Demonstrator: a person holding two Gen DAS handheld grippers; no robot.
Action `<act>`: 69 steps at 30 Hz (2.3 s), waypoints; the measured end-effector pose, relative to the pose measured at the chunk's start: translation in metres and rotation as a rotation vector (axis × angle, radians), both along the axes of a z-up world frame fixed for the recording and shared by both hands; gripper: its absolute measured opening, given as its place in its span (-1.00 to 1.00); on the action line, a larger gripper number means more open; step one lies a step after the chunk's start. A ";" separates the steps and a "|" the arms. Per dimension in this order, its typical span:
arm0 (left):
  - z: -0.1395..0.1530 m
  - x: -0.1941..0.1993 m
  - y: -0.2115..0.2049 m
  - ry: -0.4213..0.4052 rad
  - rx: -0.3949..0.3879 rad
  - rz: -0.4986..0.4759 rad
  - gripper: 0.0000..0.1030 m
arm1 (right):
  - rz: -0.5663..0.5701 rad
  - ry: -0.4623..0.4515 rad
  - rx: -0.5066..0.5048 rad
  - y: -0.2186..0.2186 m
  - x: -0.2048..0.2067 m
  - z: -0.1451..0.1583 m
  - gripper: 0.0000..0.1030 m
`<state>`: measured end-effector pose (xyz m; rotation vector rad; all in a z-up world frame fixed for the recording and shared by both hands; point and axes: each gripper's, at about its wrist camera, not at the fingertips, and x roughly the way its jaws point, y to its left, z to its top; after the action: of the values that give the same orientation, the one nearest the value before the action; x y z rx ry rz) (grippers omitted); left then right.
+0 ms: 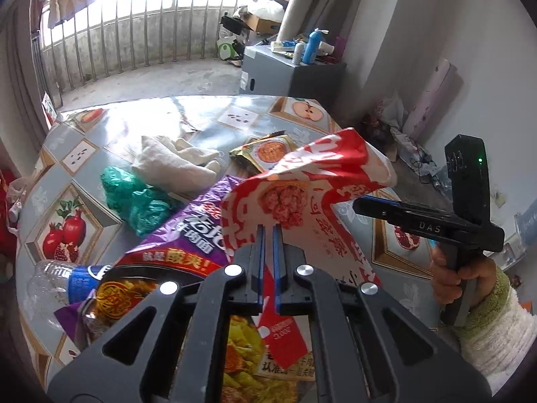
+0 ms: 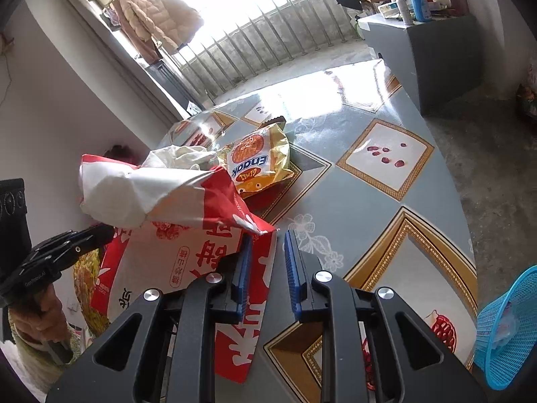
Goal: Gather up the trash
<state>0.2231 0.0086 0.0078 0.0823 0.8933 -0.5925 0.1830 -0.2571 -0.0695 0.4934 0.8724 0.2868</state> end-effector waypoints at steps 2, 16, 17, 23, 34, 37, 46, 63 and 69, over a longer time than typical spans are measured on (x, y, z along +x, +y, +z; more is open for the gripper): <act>0.000 0.005 0.004 -0.005 0.017 0.026 -0.64 | 0.008 -0.001 -0.020 0.003 0.005 0.001 -0.31; -0.012 0.029 -0.008 0.027 0.049 0.020 -0.53 | 0.080 0.001 0.003 0.023 0.030 -0.003 -0.15; -0.012 0.027 -0.009 0.028 0.049 0.018 -0.53 | 0.078 0.007 0.004 0.021 0.029 -0.003 -0.18; -0.002 0.007 -0.021 0.048 0.019 -0.043 -0.53 | 0.040 0.045 0.023 -0.001 -0.001 0.012 -0.28; -0.009 -0.059 -0.054 0.090 -0.040 -0.182 -0.54 | -0.100 0.111 0.046 -0.055 -0.093 0.015 -0.62; -0.024 -0.070 -0.058 0.108 -0.048 -0.187 -0.54 | -0.136 0.120 0.040 -0.059 -0.103 0.005 -0.74; -0.029 -0.070 -0.033 0.049 -0.033 -0.108 -0.54 | -0.192 0.130 0.085 -0.057 -0.092 -0.016 -0.84; 0.018 -0.081 0.080 -0.104 0.015 0.147 -0.54 | -0.126 0.134 0.090 -0.038 -0.072 -0.021 -0.90; 0.017 -0.082 0.102 -0.087 0.025 0.216 -0.54 | -0.110 0.134 0.096 -0.027 -0.075 -0.023 -0.92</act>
<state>0.1414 0.1103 0.0250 0.0333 0.8133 -0.3739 0.1079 -0.2839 -0.0926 0.6534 0.9613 0.1965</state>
